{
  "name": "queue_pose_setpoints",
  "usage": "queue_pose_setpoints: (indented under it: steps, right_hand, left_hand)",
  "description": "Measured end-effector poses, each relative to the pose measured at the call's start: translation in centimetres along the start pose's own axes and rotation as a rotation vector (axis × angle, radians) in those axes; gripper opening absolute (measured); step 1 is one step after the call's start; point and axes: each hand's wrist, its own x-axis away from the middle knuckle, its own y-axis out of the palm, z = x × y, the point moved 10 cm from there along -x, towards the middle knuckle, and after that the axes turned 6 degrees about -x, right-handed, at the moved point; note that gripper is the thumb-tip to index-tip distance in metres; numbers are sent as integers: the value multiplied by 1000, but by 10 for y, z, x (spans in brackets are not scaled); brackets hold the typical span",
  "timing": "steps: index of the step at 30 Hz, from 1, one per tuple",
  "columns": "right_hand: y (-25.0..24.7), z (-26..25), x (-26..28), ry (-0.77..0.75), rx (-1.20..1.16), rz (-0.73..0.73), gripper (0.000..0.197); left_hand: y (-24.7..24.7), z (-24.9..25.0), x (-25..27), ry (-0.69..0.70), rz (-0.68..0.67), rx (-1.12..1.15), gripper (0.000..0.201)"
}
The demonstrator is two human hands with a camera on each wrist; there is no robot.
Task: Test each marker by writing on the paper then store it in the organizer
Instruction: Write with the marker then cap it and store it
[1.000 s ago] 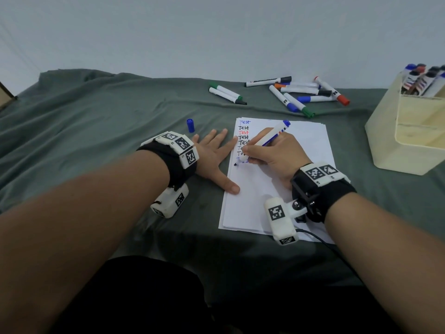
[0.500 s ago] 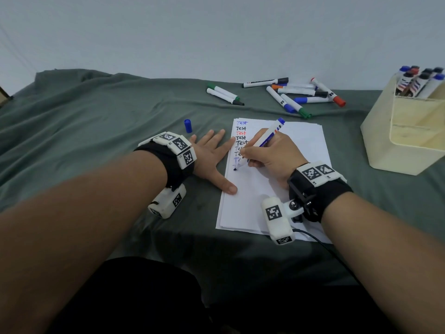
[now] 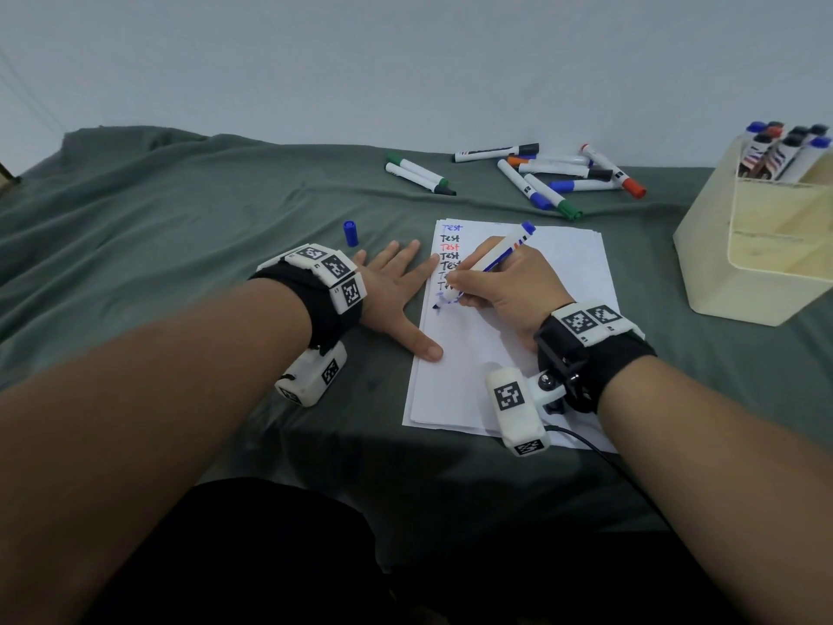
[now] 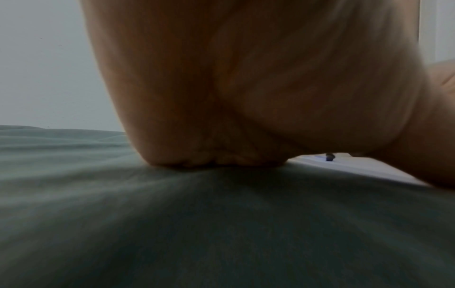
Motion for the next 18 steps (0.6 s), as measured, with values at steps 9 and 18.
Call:
queue_pose_setpoints:
  steps: [9, 18]
  right_hand:
    - [2, -12, 1, -21, 174, 40, 11]
    - [11, -35, 5, -71, 406, 58, 17]
  left_hand:
    - [-1, 1, 1, 1, 7, 16, 159]
    - [-1, 1, 2, -2, 4, 18, 157]
